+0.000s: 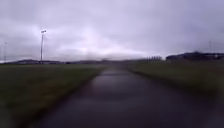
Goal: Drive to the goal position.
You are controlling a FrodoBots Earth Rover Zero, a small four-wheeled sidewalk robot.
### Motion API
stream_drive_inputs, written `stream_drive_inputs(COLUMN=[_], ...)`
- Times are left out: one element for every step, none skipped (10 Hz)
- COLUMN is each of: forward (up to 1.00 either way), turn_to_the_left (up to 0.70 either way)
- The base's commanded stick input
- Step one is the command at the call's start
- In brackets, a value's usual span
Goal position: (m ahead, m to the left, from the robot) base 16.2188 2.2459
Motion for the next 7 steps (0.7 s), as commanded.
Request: stream_drive_inputs(forward=[1.00,1.00,1.00,1.00,1.00,1.00,1.00], turn_to_the_left=[0.00,0.00,0.00,0.00,0.00,0.00,0.00])
